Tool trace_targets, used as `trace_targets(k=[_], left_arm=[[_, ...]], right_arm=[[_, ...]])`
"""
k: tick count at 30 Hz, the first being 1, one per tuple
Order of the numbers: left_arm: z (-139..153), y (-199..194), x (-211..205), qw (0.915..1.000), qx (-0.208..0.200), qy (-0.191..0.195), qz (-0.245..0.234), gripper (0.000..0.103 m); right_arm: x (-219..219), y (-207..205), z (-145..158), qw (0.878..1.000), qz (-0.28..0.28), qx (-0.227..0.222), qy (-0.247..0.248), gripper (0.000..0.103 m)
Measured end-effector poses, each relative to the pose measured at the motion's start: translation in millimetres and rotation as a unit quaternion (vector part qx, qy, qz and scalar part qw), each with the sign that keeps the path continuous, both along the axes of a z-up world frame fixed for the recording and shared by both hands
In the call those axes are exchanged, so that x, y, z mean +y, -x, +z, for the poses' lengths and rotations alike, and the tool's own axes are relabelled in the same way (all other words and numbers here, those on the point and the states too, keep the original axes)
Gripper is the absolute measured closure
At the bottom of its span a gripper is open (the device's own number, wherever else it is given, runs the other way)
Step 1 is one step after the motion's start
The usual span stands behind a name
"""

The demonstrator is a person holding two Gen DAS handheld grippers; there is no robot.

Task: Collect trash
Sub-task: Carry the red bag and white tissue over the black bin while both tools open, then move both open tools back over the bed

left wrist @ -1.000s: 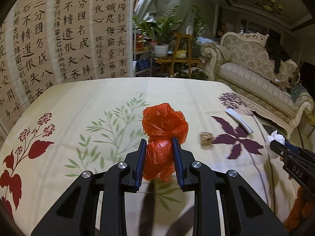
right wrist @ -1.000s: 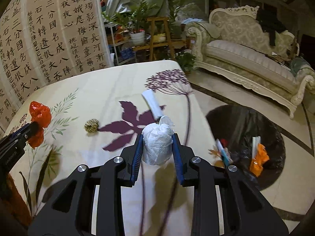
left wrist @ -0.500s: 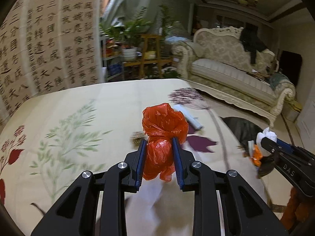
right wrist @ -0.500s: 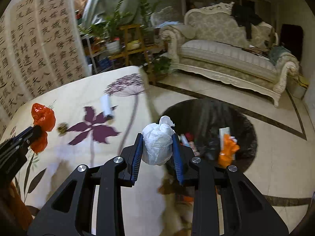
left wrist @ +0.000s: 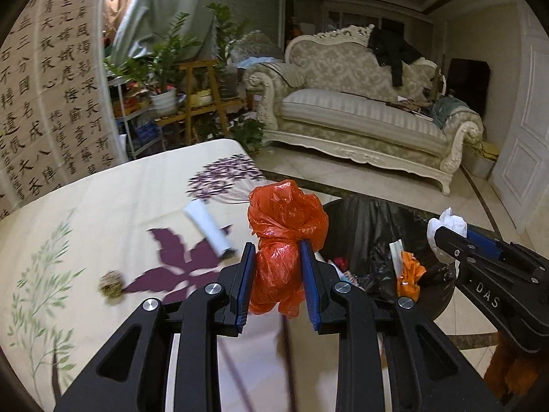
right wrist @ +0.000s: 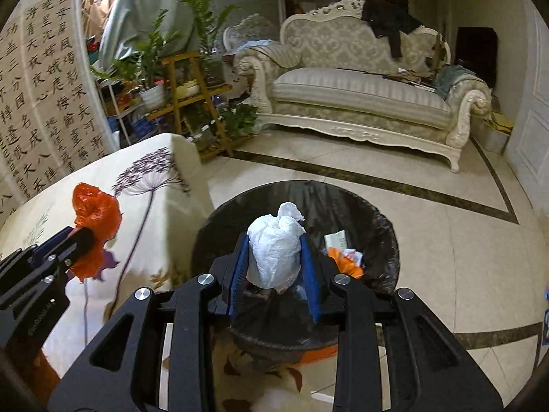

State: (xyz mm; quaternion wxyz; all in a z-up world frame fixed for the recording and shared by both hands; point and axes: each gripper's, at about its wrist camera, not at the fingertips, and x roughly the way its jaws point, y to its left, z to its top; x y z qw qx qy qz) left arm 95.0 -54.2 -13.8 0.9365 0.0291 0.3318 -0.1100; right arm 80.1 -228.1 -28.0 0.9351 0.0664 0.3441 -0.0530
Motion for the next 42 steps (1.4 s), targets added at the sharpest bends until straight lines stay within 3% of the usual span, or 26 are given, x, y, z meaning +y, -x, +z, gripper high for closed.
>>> trace_targets(k=[16,19,22,34,42], left_arm=[[-11.2,-42.1,-57.1,0.9992,0.011,-0.017,-0.034,0.075],[-13.3,-44.5,-62.7,0.9989,0.008,-0.025,-0.038,0.07],[-13.9,-46.1,-62.9,0.9991,0.006,-0.025,-0.035,0.054],[-10.3,-46.0,-48.4,0.9997,0.007,-0.016,-0.017,0.035],[-6.4,-40.7,-16.8,0.9998,0.004,-0.016,0.013,0.033]], right_arm=[[-35.1,-33.9,-15.8,0.999,-0.031,0.007,-0.014,0.073],[-39.3,-36.3,-17.1,0.999,-0.035,0.007,-0.017,0.067],[-40.9,-35.4,-18.6,0.999,-0.042,0.005,-0.015,0.062],[-40.0,-34.8,-19.4,0.999,-0.039,0.008,-0.016,0.059],[-8.3,-36.7,-14.0,1.0,-0.008,0.004,-0.014,0.053]])
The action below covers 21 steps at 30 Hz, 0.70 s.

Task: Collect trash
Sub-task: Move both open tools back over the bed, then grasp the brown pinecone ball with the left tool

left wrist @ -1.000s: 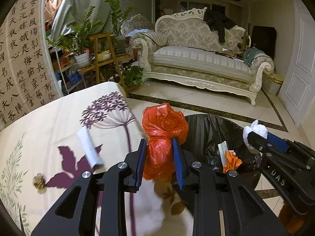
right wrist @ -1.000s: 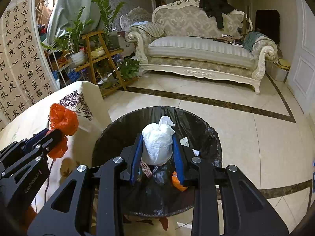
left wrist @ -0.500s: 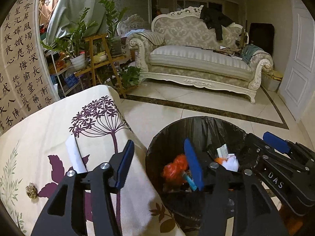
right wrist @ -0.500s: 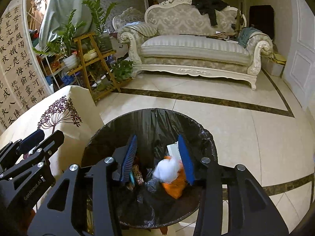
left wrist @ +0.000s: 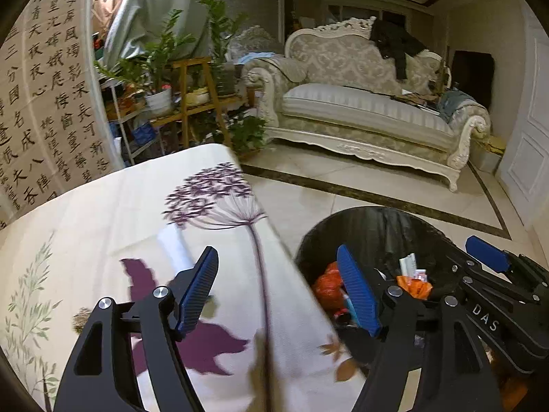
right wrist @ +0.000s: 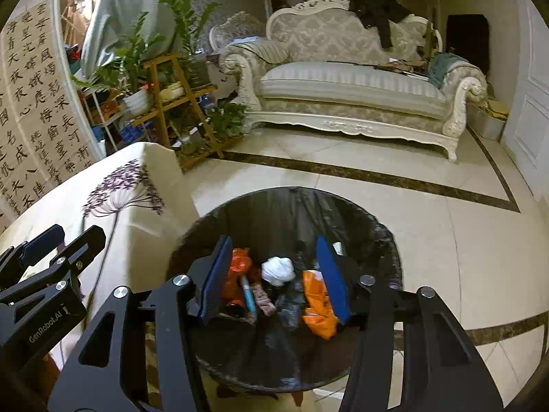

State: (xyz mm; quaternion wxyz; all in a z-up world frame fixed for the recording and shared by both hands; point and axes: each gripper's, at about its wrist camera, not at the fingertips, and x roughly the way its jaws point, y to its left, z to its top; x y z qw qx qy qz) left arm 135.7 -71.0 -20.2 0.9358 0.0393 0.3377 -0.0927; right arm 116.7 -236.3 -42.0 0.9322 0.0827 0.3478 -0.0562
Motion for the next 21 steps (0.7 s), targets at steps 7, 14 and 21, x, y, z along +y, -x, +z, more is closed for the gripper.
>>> trace_targets(k=[7,14,21], left_arm=[[-0.6,2.4,40.4,0.9993,0.002,-0.002,0.038,0.032],[-5.8,9.6,83.8,0.9964,0.008,-0.007,0.084,0.032],[-13.7,14.5,129.9,0.9907,0.024,-0.005,0.134,0.032]], right_arm=[[31.2,-4.5,3.1,0.999,0.035,0.001,0.0,0.052],[67.7,-8.3,5.0,0.997,0.073,0.002,-0.001,0.052],[98.3,-11.9,7.8,0.994,0.105,0.006,-0.001,0.052]])
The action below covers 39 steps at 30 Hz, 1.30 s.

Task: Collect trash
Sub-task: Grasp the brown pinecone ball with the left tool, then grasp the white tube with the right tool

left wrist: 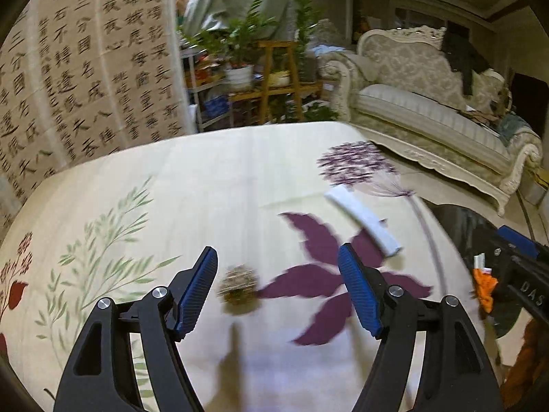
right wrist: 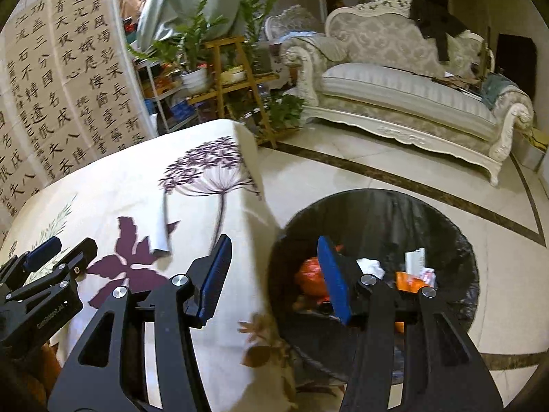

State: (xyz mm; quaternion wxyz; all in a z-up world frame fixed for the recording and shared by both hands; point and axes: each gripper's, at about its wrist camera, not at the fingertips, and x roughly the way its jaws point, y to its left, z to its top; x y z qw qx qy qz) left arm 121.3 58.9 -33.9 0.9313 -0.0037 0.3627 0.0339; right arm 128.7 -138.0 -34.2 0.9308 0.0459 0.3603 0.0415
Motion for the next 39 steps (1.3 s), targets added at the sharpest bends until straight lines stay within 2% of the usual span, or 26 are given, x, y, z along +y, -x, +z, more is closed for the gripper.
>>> trace_targets(k=[2,5,12,15,17,19,22,29,39], left_arm=[[-2.3,0.9,12.9,0.9998,0.009,0.015,0.011,0.032],[-4.1,2.6,23.1,0.9995,0.018,0.017,0.019,0.032],[-10.2,0.2,28.5,0.9984,0.046,0.031,0.014,0.034],[-14.0,-3.2,28.8,0.9978,0.059,0.029,0.009,0.047],[-17.2,-5.2,30.5,0.997,0.069,0.035,0.005,0.062],[-18.0,-5.1,30.6,0.9969,0.071,0.034,0.002,0.066],[-18.6,-4.4,29.4,0.997,0.07,0.031,-0.004,0.081],[-15.0,-3.0,36.7,0.9967,0.065,0.048,-0.008,0.083],[-7.5,-4.1,70.3,0.9971,0.052,0.05,0.025,0.083]], right_arm=[[10.1,-1.4,0.4,1.0,0.009,0.001,0.002,0.052],[22.1,-2.6,1.2,1.0,0.022,0.003,0.005,0.052],[37.8,-6.9,-0.9,0.999,0.037,0.011,0.008,0.052],[43.5,-8.6,-1.0,0.999,0.043,0.013,0.01,0.052],[47.8,-9.8,-1.0,0.999,0.047,0.013,0.011,0.052],[51.3,-11.3,-1.5,0.999,0.05,0.015,0.013,0.052],[54.3,-12.4,-3.5,0.998,0.054,0.018,0.014,0.052],[68.3,-18.8,-5.3,0.997,0.069,0.026,0.015,0.052],[96.9,-32.0,-8.6,0.994,0.1,0.036,0.026,0.052]])
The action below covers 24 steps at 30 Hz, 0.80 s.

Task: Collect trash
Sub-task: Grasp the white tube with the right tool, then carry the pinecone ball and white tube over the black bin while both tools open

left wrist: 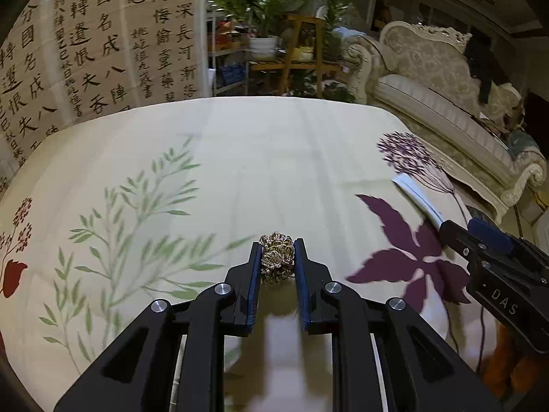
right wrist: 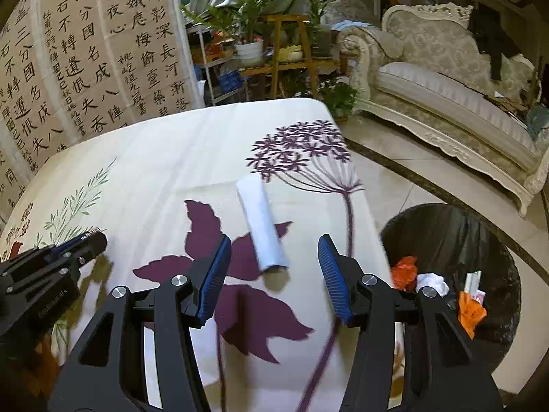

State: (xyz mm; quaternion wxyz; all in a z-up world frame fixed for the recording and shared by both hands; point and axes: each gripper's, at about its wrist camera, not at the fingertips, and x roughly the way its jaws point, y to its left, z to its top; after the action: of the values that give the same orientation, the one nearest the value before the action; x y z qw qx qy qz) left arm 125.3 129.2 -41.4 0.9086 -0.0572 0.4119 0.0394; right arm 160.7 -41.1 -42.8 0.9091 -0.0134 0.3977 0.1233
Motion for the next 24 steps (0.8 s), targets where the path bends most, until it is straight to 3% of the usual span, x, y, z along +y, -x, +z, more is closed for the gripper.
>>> trace_targets(k=[11,13,24], left_arm=[[-3.1,0.9,19.8,0.9999,0.001,0.003,0.017,0.083],[-3.7,1.7,20.4,0.9999,0.001,0.005,0.016,0.083],[1.1,13.2,1.6,0.9999,-0.011,0.008,-0.004,0.083]], right_arm=[[13.9,-11.9,-9.2,0.999,0.006,0.029,0.02,0.071],[14.0,-10.9,-9.2,0.999,0.005,0.029,0.024,0.085],[-1.9,17.7,1.3,1.0,-0.006,0.006,0.016,0.089]])
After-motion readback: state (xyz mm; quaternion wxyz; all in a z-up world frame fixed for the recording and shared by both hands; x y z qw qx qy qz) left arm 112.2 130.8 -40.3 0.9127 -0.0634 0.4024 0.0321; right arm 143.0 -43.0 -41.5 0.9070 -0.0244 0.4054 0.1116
